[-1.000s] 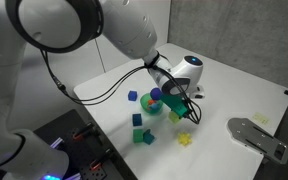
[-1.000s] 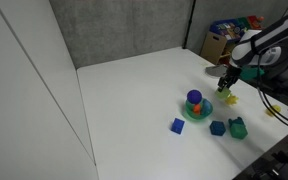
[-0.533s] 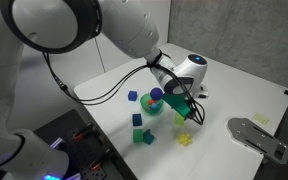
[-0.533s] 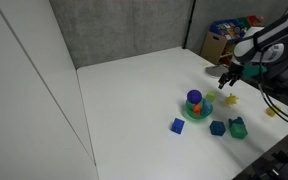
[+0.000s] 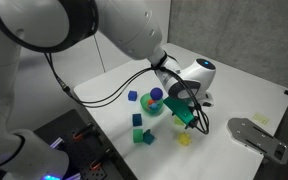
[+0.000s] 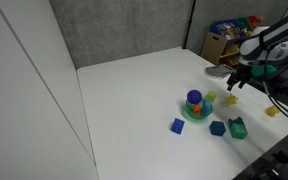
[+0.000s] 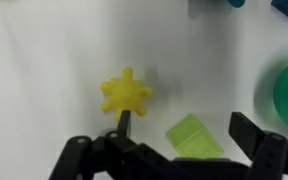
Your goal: Put the yellow block on the right side of the table and put the yellow toy on the left on top of the yellow block
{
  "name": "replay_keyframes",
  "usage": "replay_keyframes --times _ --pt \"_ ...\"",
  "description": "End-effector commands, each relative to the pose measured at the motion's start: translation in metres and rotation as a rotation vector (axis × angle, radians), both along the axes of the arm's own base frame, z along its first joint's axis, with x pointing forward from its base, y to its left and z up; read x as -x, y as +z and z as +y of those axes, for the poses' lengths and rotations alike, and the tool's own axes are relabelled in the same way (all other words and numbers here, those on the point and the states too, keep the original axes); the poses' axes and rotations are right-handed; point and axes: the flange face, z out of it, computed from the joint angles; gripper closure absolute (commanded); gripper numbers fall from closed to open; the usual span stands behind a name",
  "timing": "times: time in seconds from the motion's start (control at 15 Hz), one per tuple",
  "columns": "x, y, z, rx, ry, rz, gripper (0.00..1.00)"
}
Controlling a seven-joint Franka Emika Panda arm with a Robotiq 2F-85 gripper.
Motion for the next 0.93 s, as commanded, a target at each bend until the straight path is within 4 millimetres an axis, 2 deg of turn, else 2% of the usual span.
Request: replay_keyframes --times 0.0,0.47,0.6,0.87 --pt "0.012 0.000 -0.024 -0.004 0.006 0.002 0.00" --pt "0.026 -0.032 -0.052 0.033 -0.009 -0.025 0.00" --pt "0.027 -0.044 -0.055 0.043 -0.013 -0.031 0.00" --pt "0.021 -0.063 -0.046 0.081 0.020 -0.048 0.00"
